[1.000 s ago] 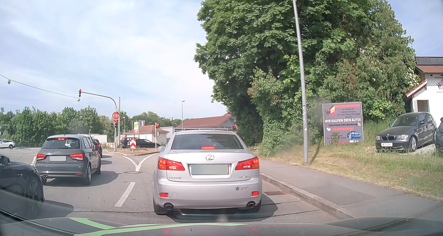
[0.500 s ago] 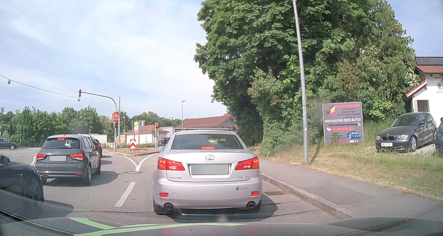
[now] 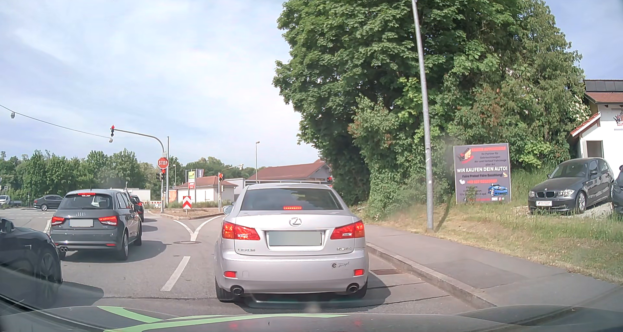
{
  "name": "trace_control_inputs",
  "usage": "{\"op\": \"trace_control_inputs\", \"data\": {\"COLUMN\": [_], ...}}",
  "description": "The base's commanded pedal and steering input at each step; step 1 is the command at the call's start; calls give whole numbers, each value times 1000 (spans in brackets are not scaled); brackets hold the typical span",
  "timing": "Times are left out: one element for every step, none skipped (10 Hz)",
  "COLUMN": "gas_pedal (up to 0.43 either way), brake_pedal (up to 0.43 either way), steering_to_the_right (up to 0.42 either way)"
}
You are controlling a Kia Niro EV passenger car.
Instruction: Follow the waypoints while adhering to traffic rules and regulations
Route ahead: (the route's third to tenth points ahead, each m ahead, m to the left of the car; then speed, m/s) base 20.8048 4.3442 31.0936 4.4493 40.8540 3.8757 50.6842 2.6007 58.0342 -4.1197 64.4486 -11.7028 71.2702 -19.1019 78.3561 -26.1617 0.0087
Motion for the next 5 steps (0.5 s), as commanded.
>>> {"op": "trace_control_inputs", "data": {"gas_pedal": [0, 0, 0, 0, 0], "brake_pedal": [415, 421, 415, 415, 415], "steering_to_the_right": [-114, -114, -113, -114, -113]}}
